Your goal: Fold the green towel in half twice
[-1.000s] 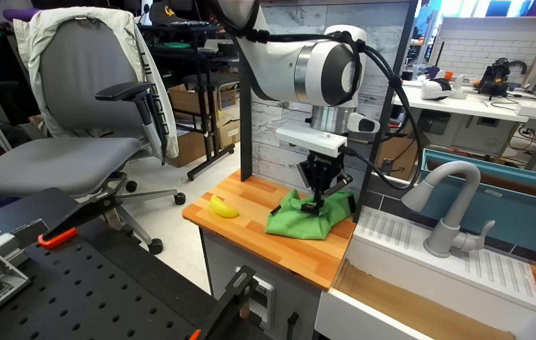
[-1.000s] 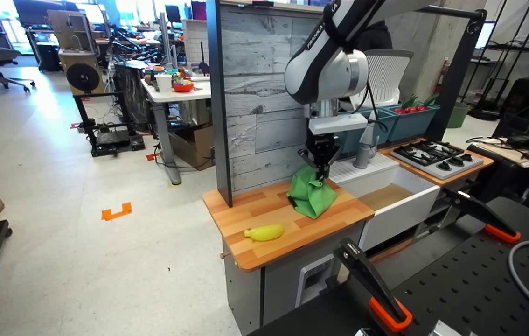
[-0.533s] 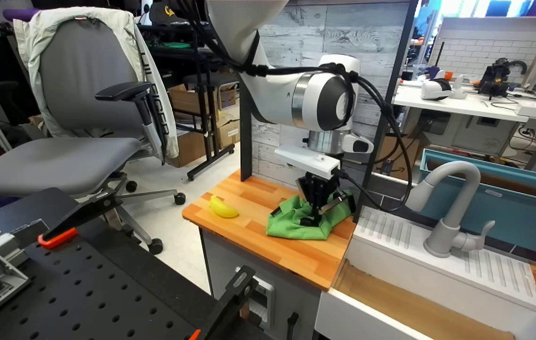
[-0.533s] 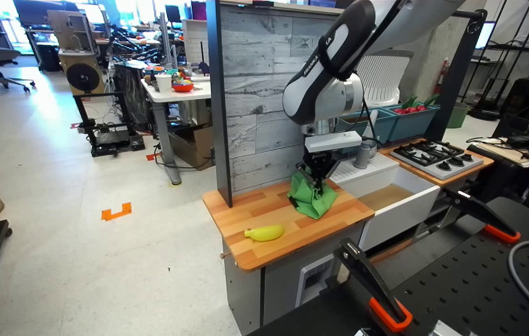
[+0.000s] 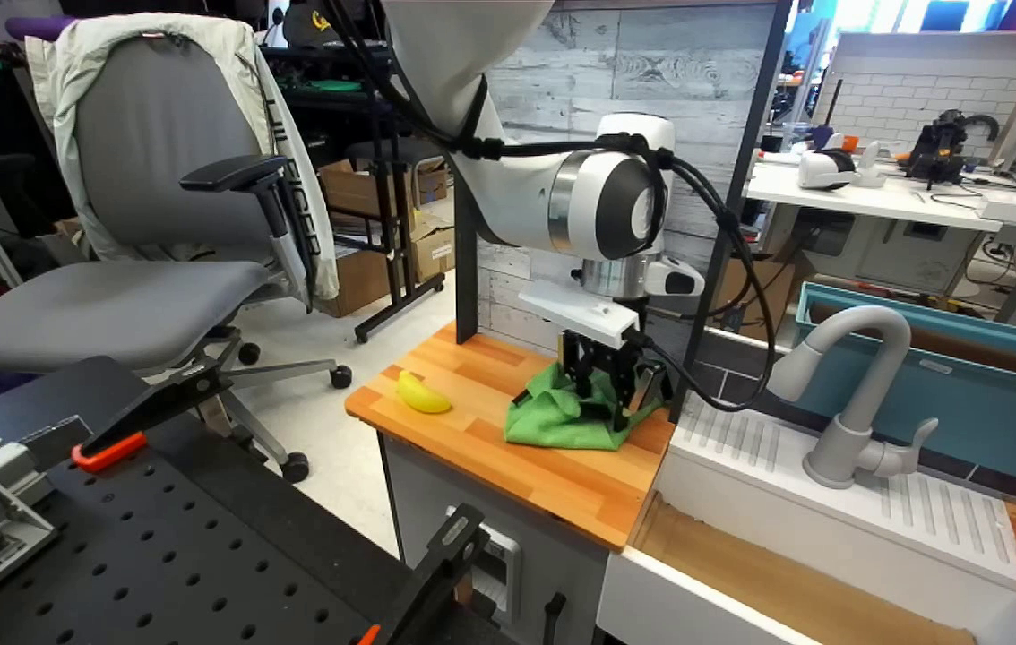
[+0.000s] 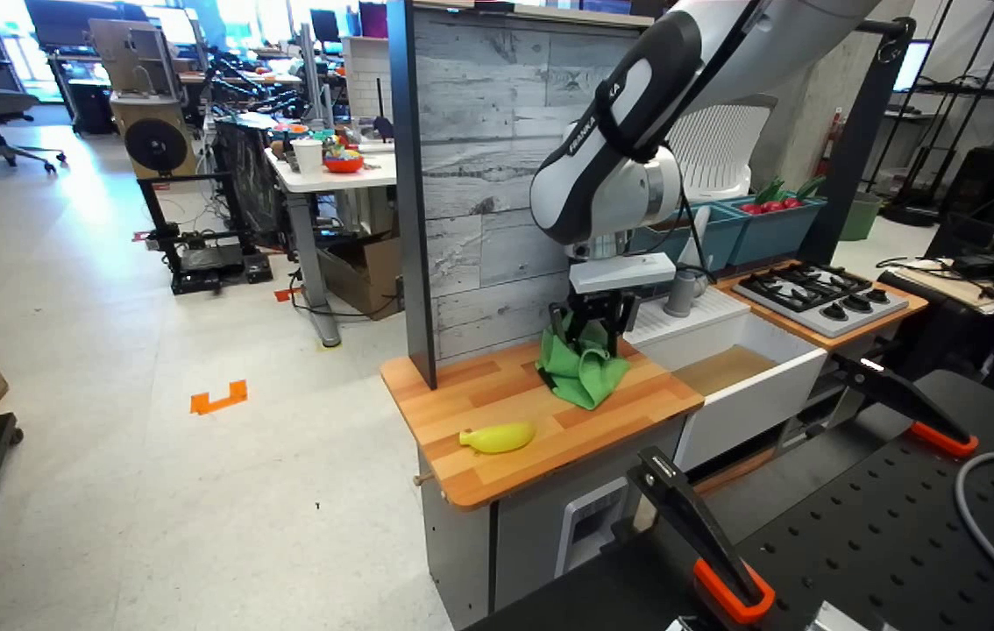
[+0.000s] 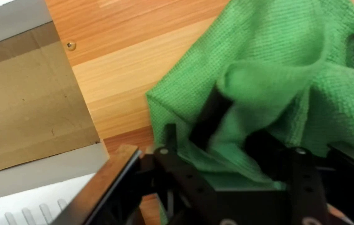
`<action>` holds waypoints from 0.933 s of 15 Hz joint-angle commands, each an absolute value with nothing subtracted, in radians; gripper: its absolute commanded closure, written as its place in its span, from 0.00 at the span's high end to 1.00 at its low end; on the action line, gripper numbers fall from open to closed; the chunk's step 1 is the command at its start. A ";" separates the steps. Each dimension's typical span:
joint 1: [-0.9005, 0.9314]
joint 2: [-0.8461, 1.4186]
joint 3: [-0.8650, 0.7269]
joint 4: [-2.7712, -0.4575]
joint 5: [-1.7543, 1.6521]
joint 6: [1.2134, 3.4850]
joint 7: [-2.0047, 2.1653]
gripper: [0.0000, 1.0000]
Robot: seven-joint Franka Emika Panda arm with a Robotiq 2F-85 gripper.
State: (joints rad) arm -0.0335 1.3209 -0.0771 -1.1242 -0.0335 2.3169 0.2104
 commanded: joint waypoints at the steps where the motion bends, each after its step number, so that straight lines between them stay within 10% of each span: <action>1: -0.008 1.343 -0.085 -1.144 -0.042 2.414 0.236 0.92; 14: 0.024 1.252 -0.084 -1.351 -0.046 2.603 0.275 1.00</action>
State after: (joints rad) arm 0.0139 1.3223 -0.0941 -1.2234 -0.0521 2.5185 0.2658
